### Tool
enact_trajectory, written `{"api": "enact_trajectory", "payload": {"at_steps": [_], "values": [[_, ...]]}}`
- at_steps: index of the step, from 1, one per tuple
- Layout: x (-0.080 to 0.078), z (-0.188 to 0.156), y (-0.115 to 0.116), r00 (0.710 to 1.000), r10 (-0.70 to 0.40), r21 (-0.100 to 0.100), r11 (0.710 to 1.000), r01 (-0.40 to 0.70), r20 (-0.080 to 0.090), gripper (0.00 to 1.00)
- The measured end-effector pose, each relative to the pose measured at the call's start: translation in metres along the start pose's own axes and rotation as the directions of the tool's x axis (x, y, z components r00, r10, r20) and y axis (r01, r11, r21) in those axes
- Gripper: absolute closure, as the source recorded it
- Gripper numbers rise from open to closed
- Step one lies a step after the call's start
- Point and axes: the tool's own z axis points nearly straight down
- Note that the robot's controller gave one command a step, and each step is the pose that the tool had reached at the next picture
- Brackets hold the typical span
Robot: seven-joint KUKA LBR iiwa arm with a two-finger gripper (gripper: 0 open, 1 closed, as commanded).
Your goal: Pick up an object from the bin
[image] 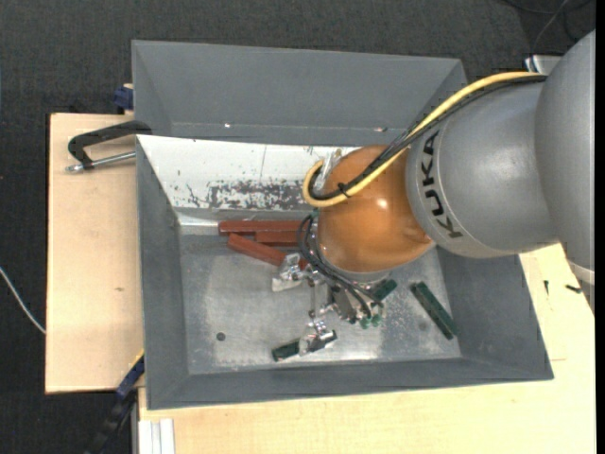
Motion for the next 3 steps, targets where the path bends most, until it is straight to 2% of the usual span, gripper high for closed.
{"api": "enact_trajectory", "payload": {"at_steps": [1,2,3], "values": [[0.004,0.000,-0.013,0.999,-0.038,0.002,0.999,0.038,0.001,0.00],[-0.036,-0.003,-0.019,0.990,-0.138,0.002,0.990,0.138,0.001,0.00],[-0.041,0.008,-0.014,0.991,-0.137,0.004,0.991,0.137,0.010,0.00]]}}
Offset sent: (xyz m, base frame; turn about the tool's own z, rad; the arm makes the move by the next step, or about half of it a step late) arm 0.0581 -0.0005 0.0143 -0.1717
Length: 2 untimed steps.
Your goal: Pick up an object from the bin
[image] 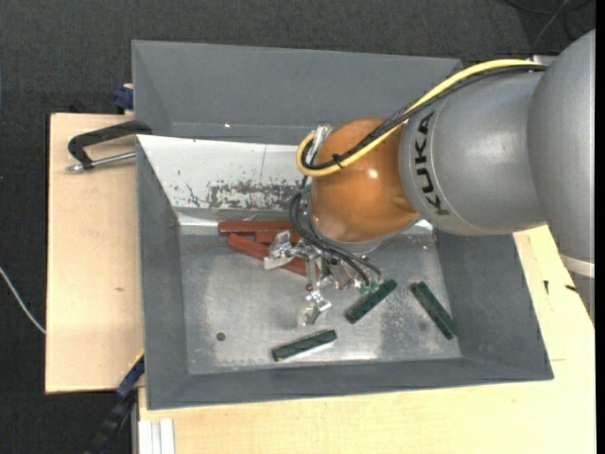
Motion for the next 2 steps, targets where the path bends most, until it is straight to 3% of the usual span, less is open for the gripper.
{"api": "enact_trajectory", "payload": {"at_steps": [1,2], "values": [[0.033,0.006,-0.002,0.995,-0.104,-0.004,0.995,0.104,-0.009,0.00],[0.043,0.025,0.018,0.948,-0.318,-0.005,0.948,0.318,-0.014,1.00]]}}
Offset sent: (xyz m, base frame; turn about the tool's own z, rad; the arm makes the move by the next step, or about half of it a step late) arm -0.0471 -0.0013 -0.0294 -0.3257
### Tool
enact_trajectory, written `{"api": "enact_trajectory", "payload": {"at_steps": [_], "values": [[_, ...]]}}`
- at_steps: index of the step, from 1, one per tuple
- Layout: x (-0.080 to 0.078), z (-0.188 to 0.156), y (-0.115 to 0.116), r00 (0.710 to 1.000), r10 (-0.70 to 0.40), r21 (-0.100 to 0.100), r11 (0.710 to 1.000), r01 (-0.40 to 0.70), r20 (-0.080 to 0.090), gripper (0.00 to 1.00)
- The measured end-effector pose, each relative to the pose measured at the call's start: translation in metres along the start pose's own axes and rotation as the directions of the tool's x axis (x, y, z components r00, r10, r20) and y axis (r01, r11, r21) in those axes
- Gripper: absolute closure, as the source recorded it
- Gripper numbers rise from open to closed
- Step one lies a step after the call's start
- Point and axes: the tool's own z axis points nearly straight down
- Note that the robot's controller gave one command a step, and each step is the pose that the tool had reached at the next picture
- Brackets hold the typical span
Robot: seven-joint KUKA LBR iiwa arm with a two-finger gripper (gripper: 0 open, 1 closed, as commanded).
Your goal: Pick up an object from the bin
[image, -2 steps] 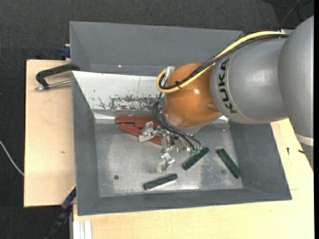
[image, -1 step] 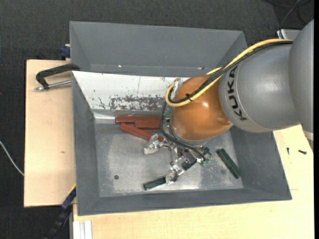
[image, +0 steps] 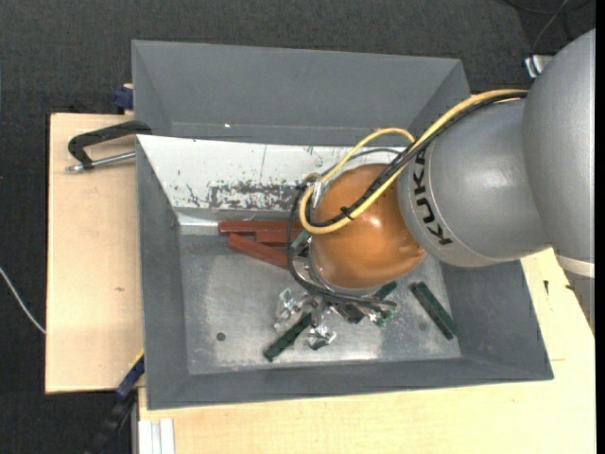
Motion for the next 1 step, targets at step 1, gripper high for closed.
{"api": "enact_trajectory", "payload": {"at_steps": [1], "values": [[-0.0001,0.0000,-0.0001,1.000,0.000,0.000,1.000,0.000,0.001,1.00]]}}
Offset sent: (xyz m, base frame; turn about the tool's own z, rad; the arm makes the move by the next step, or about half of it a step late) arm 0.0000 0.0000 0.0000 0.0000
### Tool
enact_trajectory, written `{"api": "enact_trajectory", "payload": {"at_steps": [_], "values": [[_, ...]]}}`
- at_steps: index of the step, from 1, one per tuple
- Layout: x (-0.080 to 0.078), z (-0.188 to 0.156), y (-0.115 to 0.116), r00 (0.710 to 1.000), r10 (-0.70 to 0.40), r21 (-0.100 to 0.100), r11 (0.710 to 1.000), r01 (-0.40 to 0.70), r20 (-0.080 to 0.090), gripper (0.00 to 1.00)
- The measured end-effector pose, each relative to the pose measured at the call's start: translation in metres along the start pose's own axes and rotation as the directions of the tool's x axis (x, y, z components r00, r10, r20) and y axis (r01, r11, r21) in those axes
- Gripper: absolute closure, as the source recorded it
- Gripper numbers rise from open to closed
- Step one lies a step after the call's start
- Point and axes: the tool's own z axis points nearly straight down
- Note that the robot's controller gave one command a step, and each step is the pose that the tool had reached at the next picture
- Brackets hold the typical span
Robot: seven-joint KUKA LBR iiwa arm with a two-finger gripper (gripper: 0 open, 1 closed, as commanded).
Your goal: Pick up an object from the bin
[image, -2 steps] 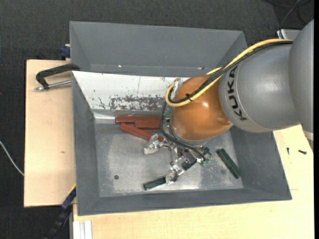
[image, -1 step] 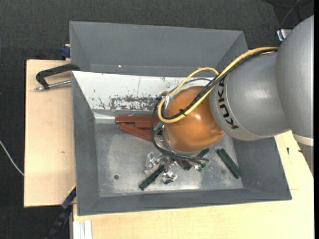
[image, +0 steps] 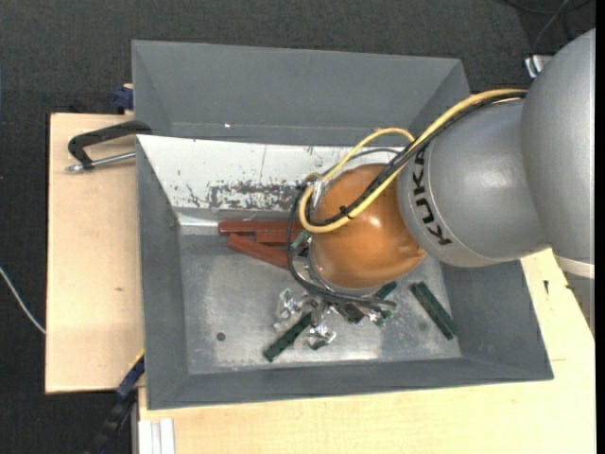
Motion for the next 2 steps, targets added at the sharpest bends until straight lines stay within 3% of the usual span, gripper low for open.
{"api": "enact_trajectory", "payload": {"at_steps": [1,2], "values": [[0.000,0.000,0.000,1.000,0.000,0.000,1.000,0.000,0.000,1.00],[-0.022,-0.129,0.009,0.998,0.065,0.001,0.998,-0.065,0.010,1.00]]}}
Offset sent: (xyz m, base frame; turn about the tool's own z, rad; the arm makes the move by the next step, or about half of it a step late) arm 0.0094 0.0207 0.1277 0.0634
